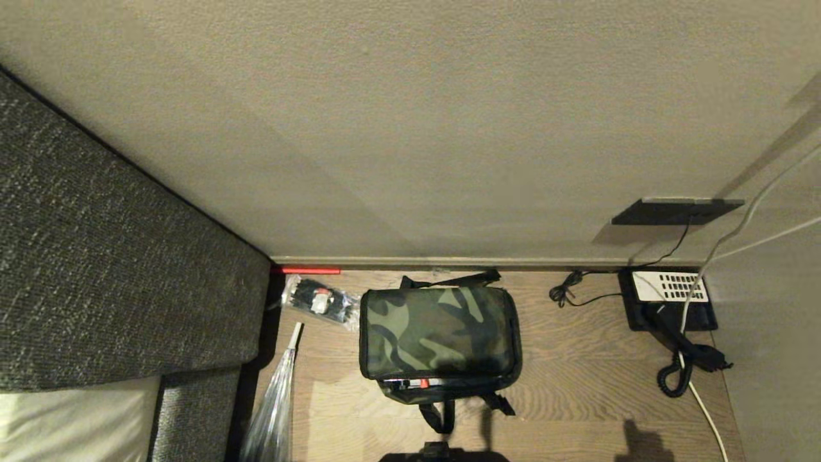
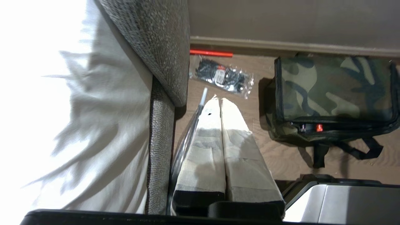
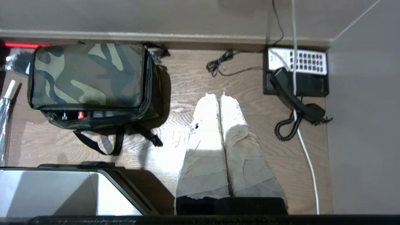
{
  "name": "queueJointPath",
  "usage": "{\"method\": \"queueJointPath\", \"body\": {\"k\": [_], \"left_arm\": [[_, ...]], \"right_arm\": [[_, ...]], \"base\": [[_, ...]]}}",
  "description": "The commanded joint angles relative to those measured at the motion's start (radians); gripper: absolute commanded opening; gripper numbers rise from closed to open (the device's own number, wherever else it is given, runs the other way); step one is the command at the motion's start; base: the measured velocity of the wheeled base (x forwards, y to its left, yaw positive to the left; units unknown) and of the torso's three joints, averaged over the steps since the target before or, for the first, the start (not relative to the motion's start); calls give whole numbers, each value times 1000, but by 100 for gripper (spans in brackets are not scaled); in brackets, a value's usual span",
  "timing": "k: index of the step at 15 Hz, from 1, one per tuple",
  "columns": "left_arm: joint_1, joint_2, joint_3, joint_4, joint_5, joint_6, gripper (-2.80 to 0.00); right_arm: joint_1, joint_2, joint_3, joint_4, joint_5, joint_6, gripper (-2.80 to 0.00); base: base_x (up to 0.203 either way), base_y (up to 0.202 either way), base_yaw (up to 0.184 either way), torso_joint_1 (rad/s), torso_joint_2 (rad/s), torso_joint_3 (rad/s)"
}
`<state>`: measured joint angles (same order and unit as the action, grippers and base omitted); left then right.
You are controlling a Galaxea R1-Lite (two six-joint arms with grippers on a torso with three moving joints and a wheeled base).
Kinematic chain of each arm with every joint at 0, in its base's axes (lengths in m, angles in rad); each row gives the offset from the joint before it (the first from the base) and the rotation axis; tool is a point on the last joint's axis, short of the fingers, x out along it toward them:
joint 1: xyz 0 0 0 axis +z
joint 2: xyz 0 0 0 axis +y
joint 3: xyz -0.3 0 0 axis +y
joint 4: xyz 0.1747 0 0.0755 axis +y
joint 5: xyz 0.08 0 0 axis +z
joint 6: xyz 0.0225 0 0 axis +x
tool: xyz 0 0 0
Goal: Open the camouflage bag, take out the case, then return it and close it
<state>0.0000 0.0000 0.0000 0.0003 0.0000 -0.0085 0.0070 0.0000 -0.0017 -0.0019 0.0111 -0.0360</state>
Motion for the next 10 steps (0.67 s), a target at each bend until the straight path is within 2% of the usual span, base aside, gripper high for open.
{"method": "queueJointPath", "body": {"k": [1,10], "left_arm": [[0,0,0,0,0,-1,-280],[0,0,0,0,0,1,-280]], "right_arm": [[0,5,0,-2,1,-6,-280],[0,5,0,-1,1,-6,-280]], "base": [[0,0,0,2,-3,207],[0,0,0,2,2,202]]}}
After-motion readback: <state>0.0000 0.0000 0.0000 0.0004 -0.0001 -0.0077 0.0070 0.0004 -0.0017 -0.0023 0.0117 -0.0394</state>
